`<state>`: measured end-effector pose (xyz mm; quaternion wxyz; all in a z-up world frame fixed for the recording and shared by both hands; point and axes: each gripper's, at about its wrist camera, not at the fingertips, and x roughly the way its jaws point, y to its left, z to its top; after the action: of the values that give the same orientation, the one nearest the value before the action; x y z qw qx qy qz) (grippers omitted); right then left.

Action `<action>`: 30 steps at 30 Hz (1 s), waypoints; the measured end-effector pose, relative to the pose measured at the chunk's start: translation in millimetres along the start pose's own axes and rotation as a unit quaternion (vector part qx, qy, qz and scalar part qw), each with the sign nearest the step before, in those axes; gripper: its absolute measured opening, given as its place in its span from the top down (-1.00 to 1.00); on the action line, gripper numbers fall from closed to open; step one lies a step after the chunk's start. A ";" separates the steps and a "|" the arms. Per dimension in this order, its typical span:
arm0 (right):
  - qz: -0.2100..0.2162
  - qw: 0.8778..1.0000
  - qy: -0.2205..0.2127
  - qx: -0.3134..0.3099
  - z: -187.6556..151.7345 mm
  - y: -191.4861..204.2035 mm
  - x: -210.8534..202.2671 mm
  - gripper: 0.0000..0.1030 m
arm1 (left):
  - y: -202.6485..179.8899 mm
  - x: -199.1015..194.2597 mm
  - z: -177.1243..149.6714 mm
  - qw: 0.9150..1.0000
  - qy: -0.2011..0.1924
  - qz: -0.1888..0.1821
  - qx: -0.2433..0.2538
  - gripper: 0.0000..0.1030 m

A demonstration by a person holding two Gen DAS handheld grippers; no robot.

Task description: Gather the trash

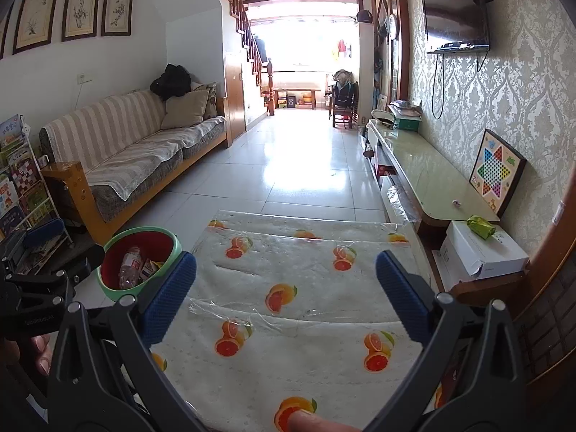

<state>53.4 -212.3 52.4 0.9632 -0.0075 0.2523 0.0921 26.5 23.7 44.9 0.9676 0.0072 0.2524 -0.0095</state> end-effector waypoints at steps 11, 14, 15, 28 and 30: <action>-0.009 1.000 0.011 -0.001 -3.3 0.1 1.1 -0.91 | 22.7 -8.6 -9.0 1.000 0.002 0.013 -0.024 -0.85; -0.009 1.000 0.010 -0.004 -4.2 3.8 0.3 -0.91 | 23.3 -11.2 -9.3 1.000 -0.003 0.014 -0.028 -0.85; -0.008 1.000 0.010 -0.006 -4.3 4.6 -0.2 -0.91 | 23.3 -11.4 -9.0 0.999 -0.003 0.015 -0.029 -0.85; -0.009 1.000 0.010 -0.011 -2.6 4.6 -1.4 -0.91 | 13.7 -11.5 -7.2 1.000 -0.006 0.009 -0.025 -0.85; -0.008 1.000 0.011 -0.012 -2.5 4.5 -0.9 -0.91 | 13.3 -11.2 -7.4 1.000 -0.005 0.009 -0.025 -0.85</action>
<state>50.6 -208.2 50.9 0.9610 -0.0219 0.2616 0.0871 13.5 37.3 44.1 0.9688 -0.0147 0.2472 0.0050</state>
